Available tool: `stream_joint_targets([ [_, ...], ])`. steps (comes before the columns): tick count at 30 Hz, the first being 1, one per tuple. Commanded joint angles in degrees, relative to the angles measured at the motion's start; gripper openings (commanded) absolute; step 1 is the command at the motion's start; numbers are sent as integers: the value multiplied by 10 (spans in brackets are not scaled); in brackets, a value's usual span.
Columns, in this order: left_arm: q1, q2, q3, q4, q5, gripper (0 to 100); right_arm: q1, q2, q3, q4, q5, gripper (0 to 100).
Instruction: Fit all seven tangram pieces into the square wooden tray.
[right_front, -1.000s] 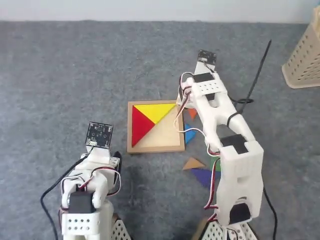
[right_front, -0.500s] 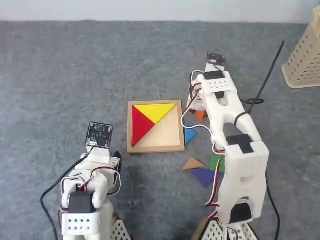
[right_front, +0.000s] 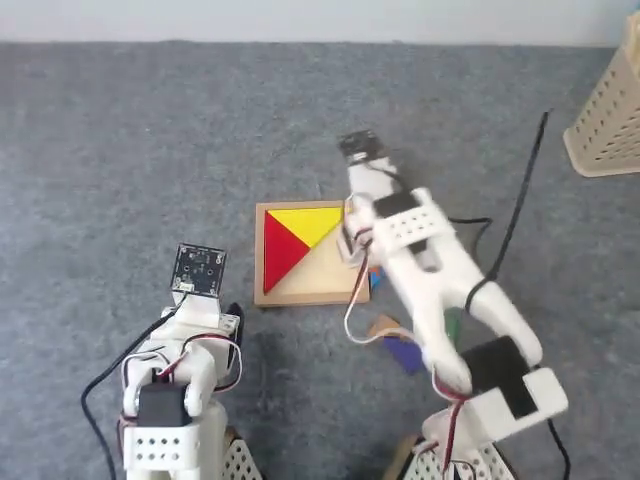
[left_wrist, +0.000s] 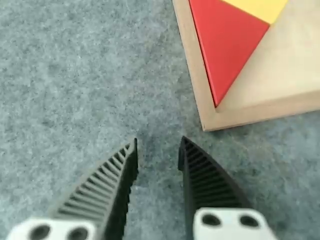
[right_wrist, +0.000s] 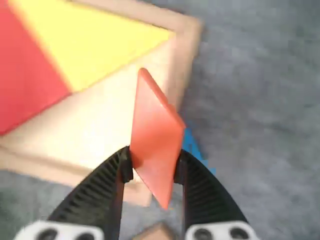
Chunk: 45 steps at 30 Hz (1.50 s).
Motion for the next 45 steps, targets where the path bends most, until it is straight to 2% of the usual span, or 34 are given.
stream_joint_targets([
  [1, 0, -9, -2, 3, 4, 133, -18, -34, -1, -19, 11, 9],
  [7, 0, -9, -2, 3, 4, 133, -19, 29, -39, -24, 2, 9],
  [11, 0, -9, -2, 3, 4, 133, -15, 69, -76, -26, -69, 10],
  [17, 0, -9, -2, 3, 4, 133, -15, 96, -98, -30, -71, 13],
  [24, 0, -9, -2, 3, 4, 133, -15, 97, -97, -27, -71, 209],
  [29, 0, -9, -2, 3, 4, 133, -15, 95, -97, -29, -71, 210],
  [37, 0, -9, -2, 3, 4, 133, -14, -13, -56, -20, -71, 210],
  [45, 0, -9, -2, 3, 4, 133, 28, -97, 70, -129, -71, 209],
])
